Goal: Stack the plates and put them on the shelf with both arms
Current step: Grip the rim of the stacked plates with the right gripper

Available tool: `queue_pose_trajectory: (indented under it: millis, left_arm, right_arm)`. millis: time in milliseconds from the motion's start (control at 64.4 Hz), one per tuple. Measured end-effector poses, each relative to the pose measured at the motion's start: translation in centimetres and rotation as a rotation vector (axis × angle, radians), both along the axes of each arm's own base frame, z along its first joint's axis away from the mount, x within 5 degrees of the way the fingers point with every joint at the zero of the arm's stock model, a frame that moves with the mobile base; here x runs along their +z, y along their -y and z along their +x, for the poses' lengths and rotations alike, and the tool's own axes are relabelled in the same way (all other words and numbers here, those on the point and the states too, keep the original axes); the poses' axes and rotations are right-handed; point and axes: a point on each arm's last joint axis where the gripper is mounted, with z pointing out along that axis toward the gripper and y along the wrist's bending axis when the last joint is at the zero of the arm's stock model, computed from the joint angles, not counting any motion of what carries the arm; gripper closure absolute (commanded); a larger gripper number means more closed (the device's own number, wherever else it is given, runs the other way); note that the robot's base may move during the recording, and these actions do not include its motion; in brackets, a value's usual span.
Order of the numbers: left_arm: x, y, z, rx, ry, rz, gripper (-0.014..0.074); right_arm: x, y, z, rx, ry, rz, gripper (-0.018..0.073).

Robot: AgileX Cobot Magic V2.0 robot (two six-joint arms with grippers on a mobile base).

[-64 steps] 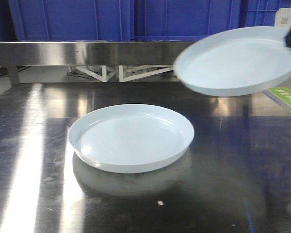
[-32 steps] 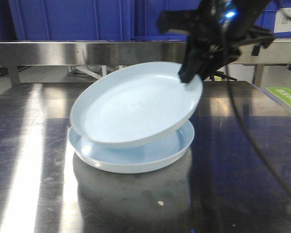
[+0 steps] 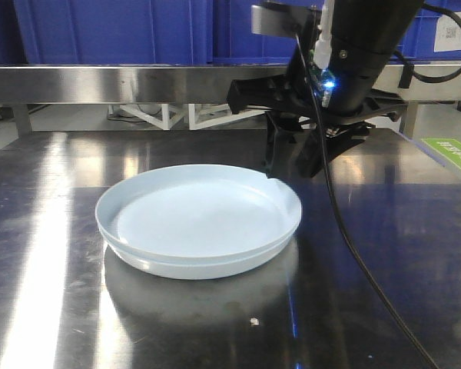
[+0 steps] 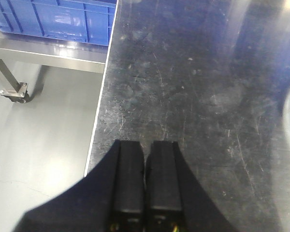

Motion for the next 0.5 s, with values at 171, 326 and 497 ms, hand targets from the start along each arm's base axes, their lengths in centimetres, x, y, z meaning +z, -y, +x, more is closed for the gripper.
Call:
queue_pose_trajectory:
  millis: [171,326,497]
  left_arm:
    - [0.0,0.0,0.0,0.000,0.000,0.000,0.0511]
    - [0.0,0.0,0.0,0.000,0.000,0.000,0.0511]
    - [0.0,0.0,0.0,0.000,0.000,0.000,0.0511]
  right_arm:
    - [-1.1,-0.3,0.1,0.008,-0.040,-0.021,0.0174]
    - [-2.3,-0.4,0.3,0.009,-0.079,-0.041,0.0180]
    - [-2.4,-0.4,0.3,0.009,-0.083,-0.043,0.0393]
